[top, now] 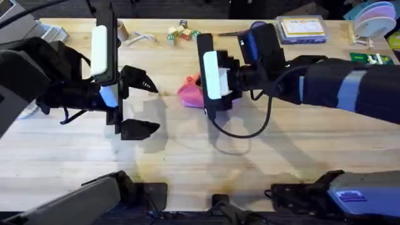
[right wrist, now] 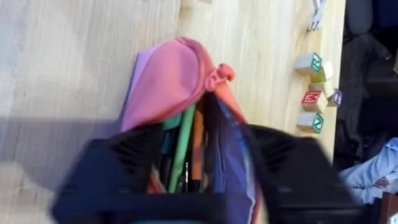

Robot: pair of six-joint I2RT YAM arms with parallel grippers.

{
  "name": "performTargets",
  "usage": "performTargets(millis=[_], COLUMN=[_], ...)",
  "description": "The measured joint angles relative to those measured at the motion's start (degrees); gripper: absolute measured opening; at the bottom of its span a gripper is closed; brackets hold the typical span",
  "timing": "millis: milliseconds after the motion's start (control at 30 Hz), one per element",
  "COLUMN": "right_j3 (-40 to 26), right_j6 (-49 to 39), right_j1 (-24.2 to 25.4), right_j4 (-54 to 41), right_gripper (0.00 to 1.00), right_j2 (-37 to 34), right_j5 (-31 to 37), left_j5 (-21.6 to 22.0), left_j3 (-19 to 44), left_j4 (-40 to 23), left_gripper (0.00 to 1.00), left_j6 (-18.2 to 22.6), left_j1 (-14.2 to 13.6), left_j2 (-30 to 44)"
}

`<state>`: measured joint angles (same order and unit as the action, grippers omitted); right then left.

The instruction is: Unzip the bag, pick up the pens from the table one at a time and place them inside, then zip the bag closed.

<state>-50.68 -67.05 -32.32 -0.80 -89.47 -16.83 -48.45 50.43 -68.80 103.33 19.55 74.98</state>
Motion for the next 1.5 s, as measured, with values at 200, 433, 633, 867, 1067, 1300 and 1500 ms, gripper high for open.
performTargets(millis=[200, 433, 633, 867, 1067, 1300, 1500], right_j3=[-0.3, -0.3, -0.3, -0.5, -0.5, -0.6, -0.7], right_j6=[0.0, 3.5, 14.8, 43.3, 55.0, 58.8, 59.6], right_j1=[0.2, 0.3, 0.2, 0.2, 0.2, 0.2, 0.2], right_j4=[0.2, -0.2, -1.2, -10.8, -23.6, -24.7, -24.8], right_gripper=[0.998, 0.998, 0.998, 0.998, 0.998, 0.998, 0.998], right_j2=[0.0, 0.8, 10.0, 26.2, 34.5, 37.8, 37.8], right_j5=[-0.1, 0.1, -0.4, -1.0, -1.2, -1.3, -1.3], left_j5=[0.0, 0.0, 0.0, -1.4, -3.1, -8.2, -10.9], left_j3=[0.0, 0.0, 0.0, 0.0, 0.0, 0.0, 0.0], left_j4=[0.0, 0.0, 0.0, 0.0, 1.0, 5.8, 10.8], left_gripper=[0.993, 0.993, 0.993, 0.993, 0.992, 0.993, 0.993], left_j6=[0.0, 0.0, 0.0, 0.0, 0.0, -0.3, -6.6], left_j1=[0.0, 0.0, 0.0, 0.0, 0.0, 0.0, 0.0], left_j2=[0.0, 0.0, 0.0, 0.0, 0.0, 0.0, 0.0])
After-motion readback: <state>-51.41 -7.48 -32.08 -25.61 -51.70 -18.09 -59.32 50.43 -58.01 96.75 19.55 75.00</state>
